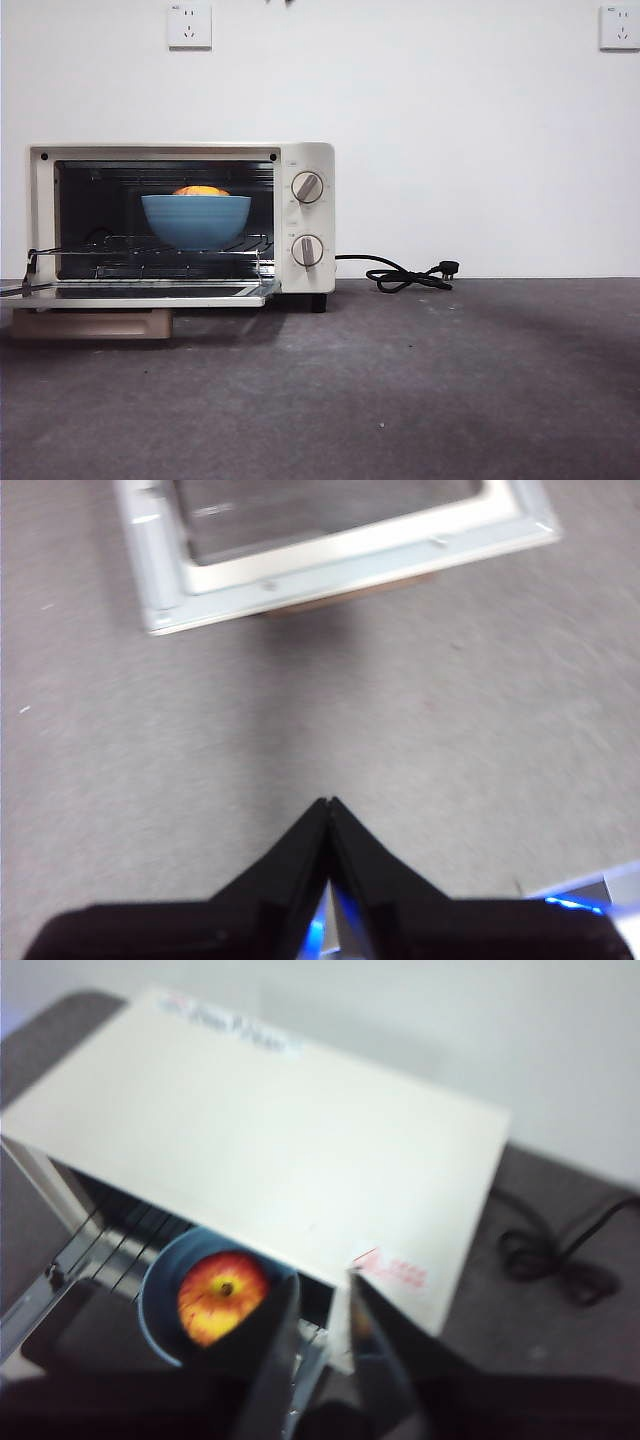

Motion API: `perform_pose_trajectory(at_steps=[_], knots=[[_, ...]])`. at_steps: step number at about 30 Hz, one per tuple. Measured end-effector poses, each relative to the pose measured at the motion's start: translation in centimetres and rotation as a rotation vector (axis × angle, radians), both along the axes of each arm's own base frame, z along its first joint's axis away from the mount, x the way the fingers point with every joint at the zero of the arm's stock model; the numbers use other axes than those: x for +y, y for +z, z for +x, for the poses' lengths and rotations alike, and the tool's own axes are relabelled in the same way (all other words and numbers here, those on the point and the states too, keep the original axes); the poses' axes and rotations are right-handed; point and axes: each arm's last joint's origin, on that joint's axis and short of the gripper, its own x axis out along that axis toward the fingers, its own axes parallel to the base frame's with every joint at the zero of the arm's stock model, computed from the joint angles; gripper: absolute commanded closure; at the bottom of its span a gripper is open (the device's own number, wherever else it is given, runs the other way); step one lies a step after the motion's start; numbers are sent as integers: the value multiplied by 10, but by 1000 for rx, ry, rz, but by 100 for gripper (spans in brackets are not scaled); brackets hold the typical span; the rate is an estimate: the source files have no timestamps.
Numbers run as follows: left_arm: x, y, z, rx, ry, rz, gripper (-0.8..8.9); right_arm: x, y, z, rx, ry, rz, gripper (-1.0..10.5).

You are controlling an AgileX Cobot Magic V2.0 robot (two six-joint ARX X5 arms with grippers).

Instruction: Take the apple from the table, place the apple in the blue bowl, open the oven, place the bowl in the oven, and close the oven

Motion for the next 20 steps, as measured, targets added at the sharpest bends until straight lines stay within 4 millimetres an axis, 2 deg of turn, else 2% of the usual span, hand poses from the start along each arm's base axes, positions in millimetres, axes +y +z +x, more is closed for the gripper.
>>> perform_pose_trajectory(at_steps=[6,10,14,20], knots=[[20,-3,17,11,60,-85,823,-21,39,-35,-100,-3,7,919],[35,-7,36,14,79,-196,823,-34,52,-53,-107,-14,-54,919],[54,-17,59,25,101,-302,823,-43,46,-60,-53,-19,-164,919],[74,-38,92,61,159,-320,822,-66,13,-61,96,-34,-320,919]])
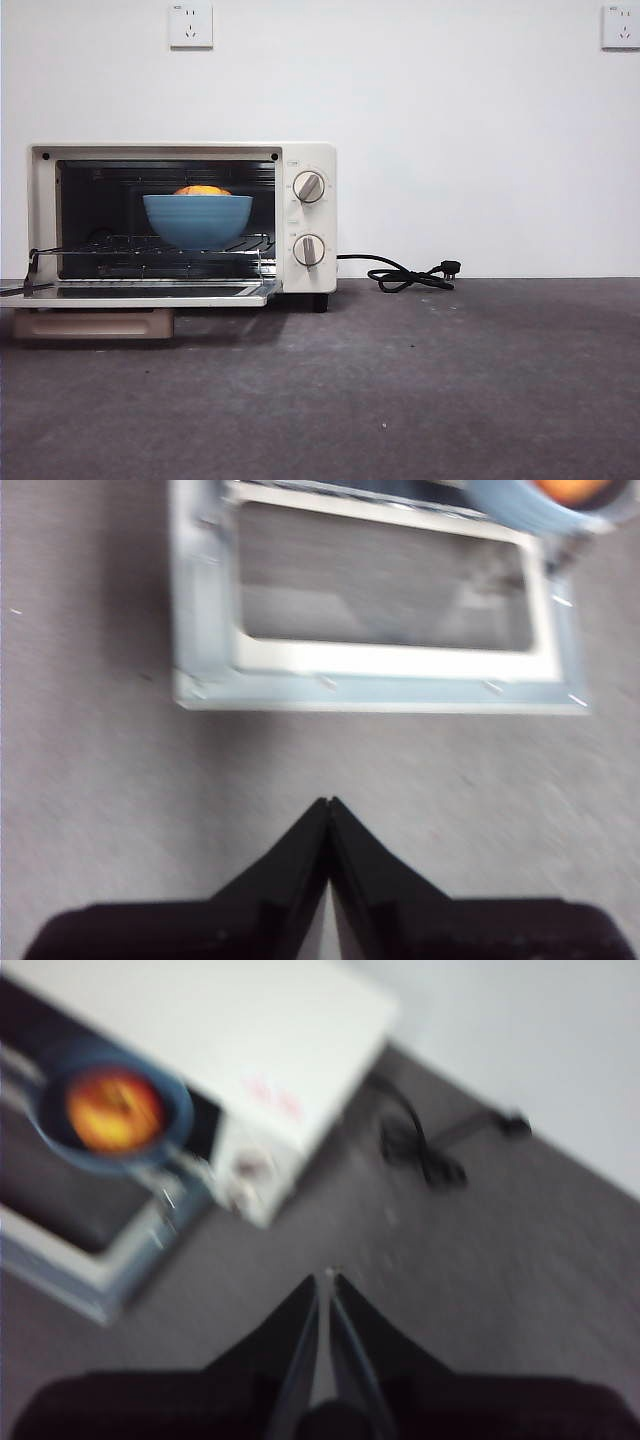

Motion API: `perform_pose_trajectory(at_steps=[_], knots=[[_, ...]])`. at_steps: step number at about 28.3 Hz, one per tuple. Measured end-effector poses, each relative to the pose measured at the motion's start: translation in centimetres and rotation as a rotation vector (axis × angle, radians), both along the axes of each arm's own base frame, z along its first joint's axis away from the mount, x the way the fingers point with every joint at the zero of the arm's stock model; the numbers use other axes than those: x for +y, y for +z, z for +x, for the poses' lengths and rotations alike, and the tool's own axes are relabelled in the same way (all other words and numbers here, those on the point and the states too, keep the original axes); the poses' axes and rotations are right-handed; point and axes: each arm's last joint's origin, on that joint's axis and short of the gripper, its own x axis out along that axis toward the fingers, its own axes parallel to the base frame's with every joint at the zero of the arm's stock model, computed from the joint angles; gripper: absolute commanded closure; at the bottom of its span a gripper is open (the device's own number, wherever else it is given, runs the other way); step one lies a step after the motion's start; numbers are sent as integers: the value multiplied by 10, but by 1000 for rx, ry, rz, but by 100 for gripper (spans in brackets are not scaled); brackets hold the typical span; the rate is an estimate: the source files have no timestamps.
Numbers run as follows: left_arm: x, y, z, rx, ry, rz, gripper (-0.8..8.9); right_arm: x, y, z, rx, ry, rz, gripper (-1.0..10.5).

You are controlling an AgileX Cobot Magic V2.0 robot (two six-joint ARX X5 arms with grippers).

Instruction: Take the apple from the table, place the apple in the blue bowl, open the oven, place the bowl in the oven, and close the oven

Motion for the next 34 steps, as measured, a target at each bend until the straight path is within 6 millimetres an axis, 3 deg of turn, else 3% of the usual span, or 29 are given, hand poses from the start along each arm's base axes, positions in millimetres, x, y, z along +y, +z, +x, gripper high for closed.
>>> perform_pose_trajectory(at_steps=[4,9,17,21,25,29,34], knots=[[7,-20,22,58,12,-18,822,-36,-18,-8,49,-61,-42,919],[13,-46,44,139,15,-41,822,-79,-35,-23,-27,-20,154,919],[26,-70,59,190,49,-59,822,-148,-123,-63,118,-107,188,919],[35,-86,58,273,76,-94,823,-170,-152,-94,143,-132,227,919],[36,-109,55,325,84,-108,823,-179,-153,-114,98,-148,281,919],[50,-124,58,348,132,-134,823,-180,-148,-126,98,-79,377,919],[70,-129,59,266,192,-310,823,-183,-148,-136,112,-97,403,919]])
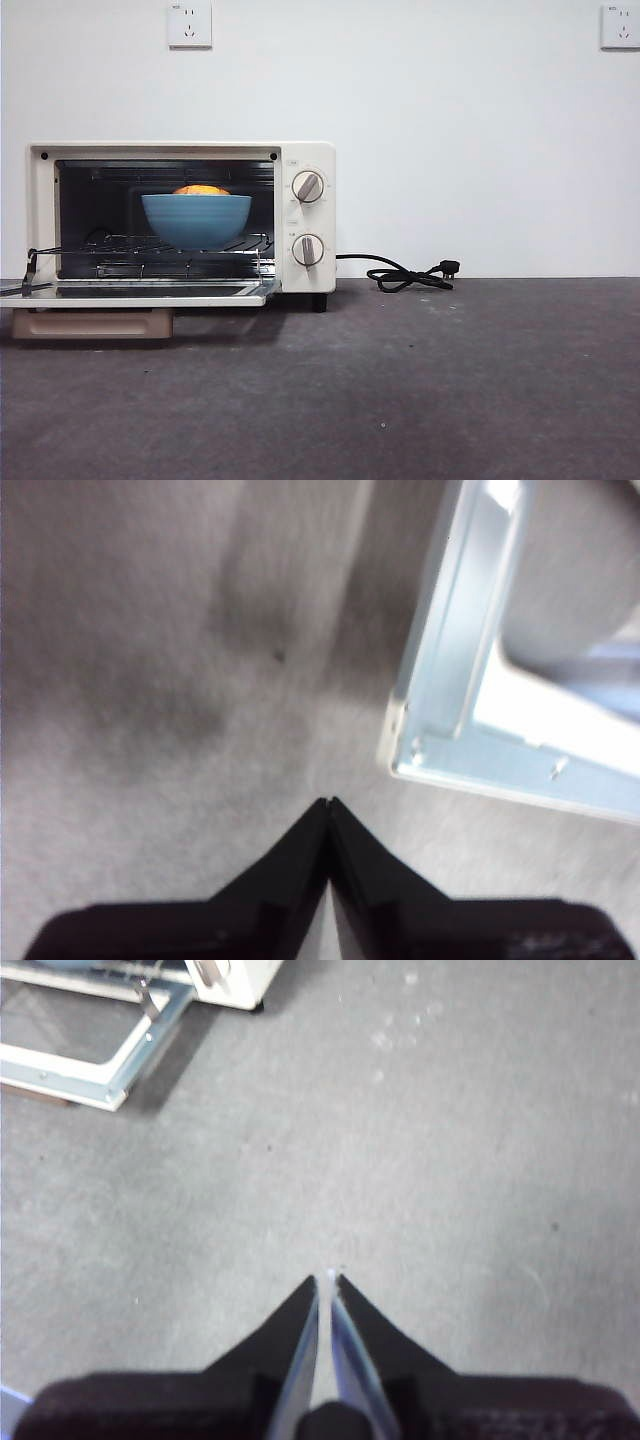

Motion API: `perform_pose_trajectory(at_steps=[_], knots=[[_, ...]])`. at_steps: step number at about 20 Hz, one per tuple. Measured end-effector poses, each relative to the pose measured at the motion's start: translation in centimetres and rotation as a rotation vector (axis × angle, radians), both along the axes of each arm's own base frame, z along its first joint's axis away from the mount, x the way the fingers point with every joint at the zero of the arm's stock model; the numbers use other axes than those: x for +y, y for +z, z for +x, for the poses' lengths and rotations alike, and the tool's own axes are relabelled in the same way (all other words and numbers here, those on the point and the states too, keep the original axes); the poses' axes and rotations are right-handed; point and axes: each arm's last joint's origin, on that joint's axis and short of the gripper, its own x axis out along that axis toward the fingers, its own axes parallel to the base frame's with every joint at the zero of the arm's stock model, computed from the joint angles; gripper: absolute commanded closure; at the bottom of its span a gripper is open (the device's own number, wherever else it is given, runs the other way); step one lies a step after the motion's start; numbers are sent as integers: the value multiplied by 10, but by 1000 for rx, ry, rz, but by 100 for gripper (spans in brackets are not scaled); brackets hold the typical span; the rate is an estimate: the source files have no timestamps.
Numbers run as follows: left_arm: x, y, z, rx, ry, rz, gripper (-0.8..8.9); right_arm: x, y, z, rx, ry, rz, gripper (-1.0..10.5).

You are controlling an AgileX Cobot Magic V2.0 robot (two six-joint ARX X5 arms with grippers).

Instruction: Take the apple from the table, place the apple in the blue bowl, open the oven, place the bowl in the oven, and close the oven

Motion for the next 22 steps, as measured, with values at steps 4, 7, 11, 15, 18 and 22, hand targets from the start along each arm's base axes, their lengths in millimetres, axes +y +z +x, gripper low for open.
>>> perform_pose_trajectory(at_steps=[4,7,11,15,18,22], knots=[[4,-3,0,6,28,-13,823,0,-1,-1,16,-6,3,919],[5,-13,4,12,32,-61,823,0,-1,-1,22,-11,22,918],[6,-17,9,-13,45,-78,823,1,-1,-2,32,-3,48,918],[7,-16,12,-33,67,-94,823,1,-1,-2,36,-10,56,918],[3,-16,14,-31,62,-99,823,1,-1,-2,36,-10,57,918],[-4,-15,18,-37,46,-89,823,1,-1,-2,38,-15,62,918]])
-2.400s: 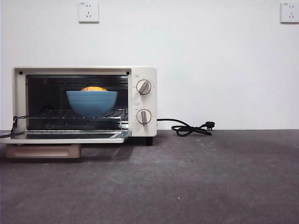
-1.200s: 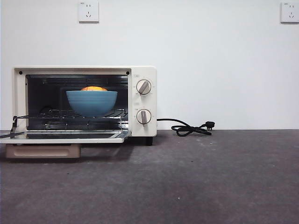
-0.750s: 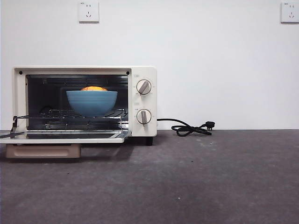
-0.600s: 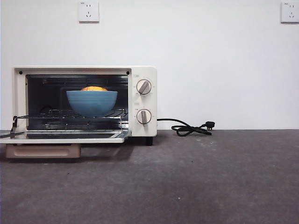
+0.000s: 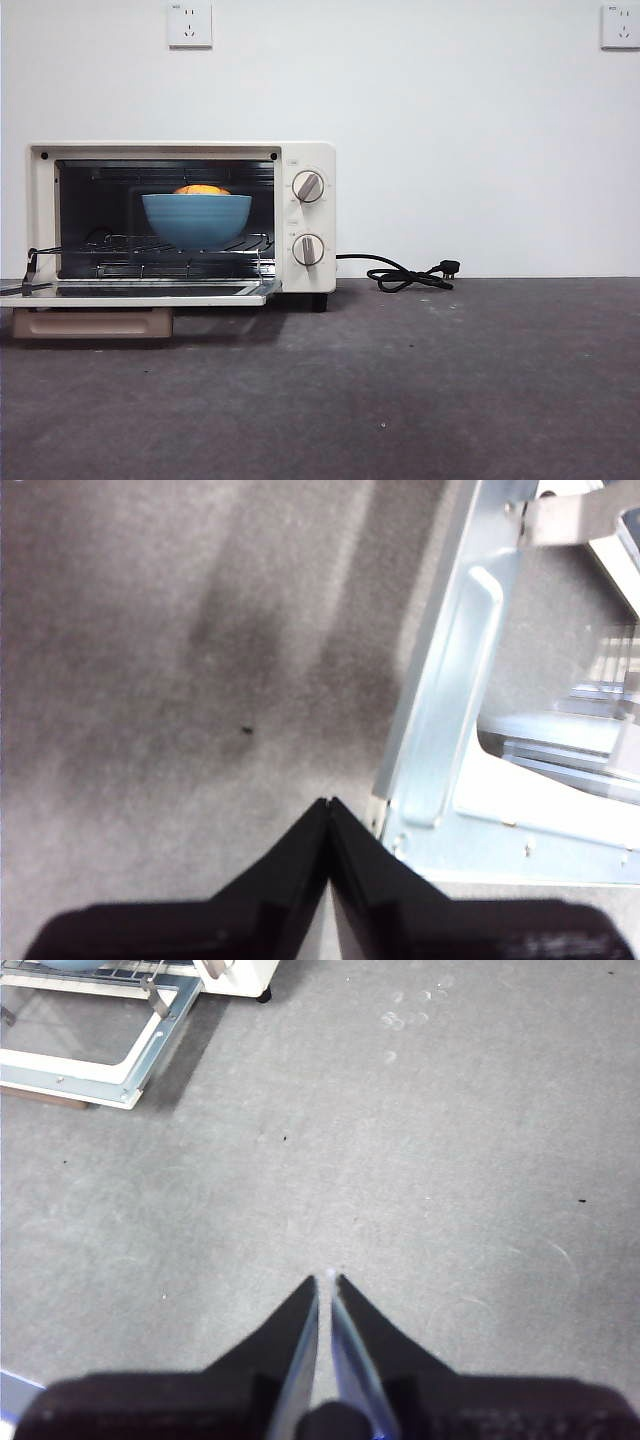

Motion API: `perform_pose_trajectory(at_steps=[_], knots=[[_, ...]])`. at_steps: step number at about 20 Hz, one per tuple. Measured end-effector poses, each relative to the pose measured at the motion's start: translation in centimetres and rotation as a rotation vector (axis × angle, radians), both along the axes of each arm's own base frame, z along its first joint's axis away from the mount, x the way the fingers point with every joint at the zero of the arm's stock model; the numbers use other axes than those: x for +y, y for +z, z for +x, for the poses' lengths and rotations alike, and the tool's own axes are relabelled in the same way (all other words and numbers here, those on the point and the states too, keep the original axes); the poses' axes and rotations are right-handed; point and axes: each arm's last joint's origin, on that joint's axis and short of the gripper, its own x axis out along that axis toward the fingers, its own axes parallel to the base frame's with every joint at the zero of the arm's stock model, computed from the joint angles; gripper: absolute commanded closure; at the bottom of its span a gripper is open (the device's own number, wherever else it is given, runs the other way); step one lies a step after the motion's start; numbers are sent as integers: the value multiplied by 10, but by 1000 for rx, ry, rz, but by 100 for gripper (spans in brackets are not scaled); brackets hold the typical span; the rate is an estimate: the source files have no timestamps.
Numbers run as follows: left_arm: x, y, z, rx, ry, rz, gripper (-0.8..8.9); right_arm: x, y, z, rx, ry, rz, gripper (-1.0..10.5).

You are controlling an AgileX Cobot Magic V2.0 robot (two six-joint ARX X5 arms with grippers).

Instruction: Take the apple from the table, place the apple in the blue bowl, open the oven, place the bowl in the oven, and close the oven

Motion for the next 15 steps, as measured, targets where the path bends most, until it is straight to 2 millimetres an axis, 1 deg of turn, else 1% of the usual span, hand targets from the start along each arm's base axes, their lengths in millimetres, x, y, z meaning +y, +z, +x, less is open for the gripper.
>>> perform_pose_trajectory(at_steps=[6,10,15], knots=[[-3,0,3,-8,2,-23,823,0,0,0,1,-2,2,918],[-3,3,8,-88,-1,-109,822,0,1,1,-8,-1,7,918],[-3,8,13,-123,32,-192,822,1,2,1,-17,3,16,918]])
